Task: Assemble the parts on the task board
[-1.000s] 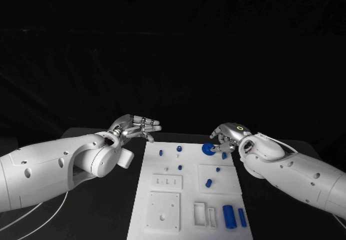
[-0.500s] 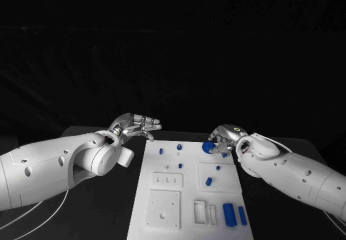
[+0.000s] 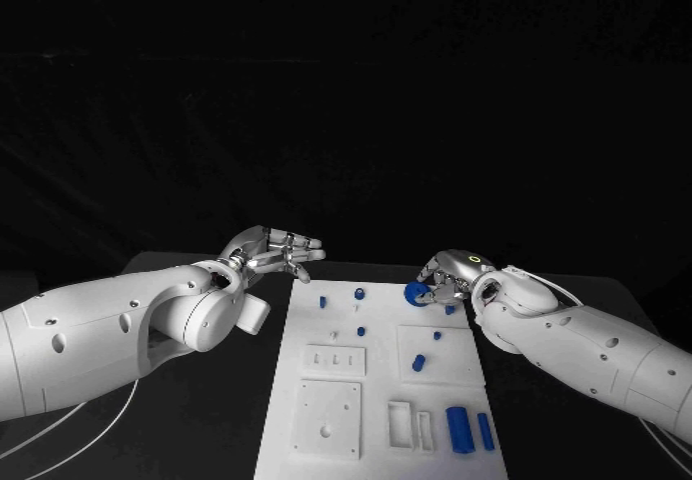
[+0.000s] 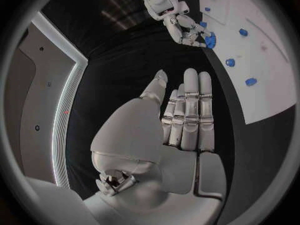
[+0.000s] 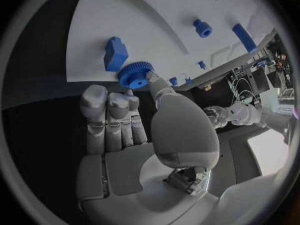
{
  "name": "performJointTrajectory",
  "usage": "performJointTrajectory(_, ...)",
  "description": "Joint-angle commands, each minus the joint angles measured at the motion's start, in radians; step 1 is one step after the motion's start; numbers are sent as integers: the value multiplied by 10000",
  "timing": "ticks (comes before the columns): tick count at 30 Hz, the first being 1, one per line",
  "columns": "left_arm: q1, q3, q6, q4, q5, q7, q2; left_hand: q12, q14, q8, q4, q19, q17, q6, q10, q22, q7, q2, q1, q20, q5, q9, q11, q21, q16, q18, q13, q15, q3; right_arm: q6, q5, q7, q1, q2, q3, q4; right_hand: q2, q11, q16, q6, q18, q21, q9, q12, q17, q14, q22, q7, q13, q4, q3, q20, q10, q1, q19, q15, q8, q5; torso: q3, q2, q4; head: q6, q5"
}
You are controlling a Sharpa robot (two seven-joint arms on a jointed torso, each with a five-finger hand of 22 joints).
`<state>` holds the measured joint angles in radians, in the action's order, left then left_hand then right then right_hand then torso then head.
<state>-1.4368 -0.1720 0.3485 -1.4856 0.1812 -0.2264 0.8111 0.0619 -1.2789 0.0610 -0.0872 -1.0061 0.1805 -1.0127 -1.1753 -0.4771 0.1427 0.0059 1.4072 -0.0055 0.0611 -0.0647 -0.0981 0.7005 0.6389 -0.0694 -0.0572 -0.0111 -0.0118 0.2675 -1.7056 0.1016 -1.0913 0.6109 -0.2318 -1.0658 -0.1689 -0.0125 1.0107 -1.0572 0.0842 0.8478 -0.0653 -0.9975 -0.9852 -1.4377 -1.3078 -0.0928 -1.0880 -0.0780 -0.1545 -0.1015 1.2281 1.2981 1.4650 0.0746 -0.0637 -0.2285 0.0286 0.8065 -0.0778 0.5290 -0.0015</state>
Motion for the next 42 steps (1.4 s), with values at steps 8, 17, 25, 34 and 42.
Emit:
performJointTrajectory(8,-18,8,-172,32,140,-19,-41,-22,56,14,-49,76,-12,44,74,-6,0,-48,-45,1,56,0,21,4,11,-106,-14,-5,17,-1201,263,-77,42,-7,28,131,120,1,18,-99,-51,90,11,-28,-70,-83,-1009,13,-28,-76,-131,64,10,-22,211,8,9,-200,-2,-7,8,59,-27)
performJointTrajectory(17,-18,7,-171,9,141,8,-6,-23,60,13,-59,79,-17,57,91,-1,5,-62,-41,4,56,1,16,0,4,-107,-13,-8,19,-1450,94,-22,64,58,29,46,128,61,31,-309,-24,139,14,-38,-129,-86,-1011,-29,-23,-323,-297,123,-19,-88,186,-49,16,-565,-4,-13,6,82,-32)
performJointTrajectory(25,-18,7,-166,5,141,32,1,-22,65,13,-62,84,-21,74,99,2,10,-70,-39,7,58,1,12,-4,-2,-106,-14,-11,20,-1471,-379,96,76,46,37,-89,86,91,78,-186,5,220,17,-59,-208,-101,-1024,-71,-15,-629,-279,175,-32,-55,171,-91,17,-984,0,-10,0,65,-34)
performJointTrajectory(34,-17,5,-171,32,141,37,-21,-21,73,16,-55,93,-28,73,103,5,10,-70,-45,12,58,0,10,-9,-13,-105,-14,-15,26,-913,-860,313,116,60,56,-422,126,-40,204,-815,-44,534,6,-416,-390,-117,-1074,82,-309,-1149,-1500,88,184,-407,192,7,22,-1481,2,-6,16,57,-33)
performJointTrajectory(42,-17,5,-165,37,141,36,-8,-21,73,16,-55,93,-28,73,103,5,10,-70,-45,12,58,0,10,-9,-13,-105,-14,-15,26,-321,-1057,572,148,165,57,-1063,78,-103,224,-1129,-87,739,3,-535,-426,-115,-1102,159,-455,-1215,-2156,9,303,-633,198,77,20,-1513,4,-14,-11,60,-7)
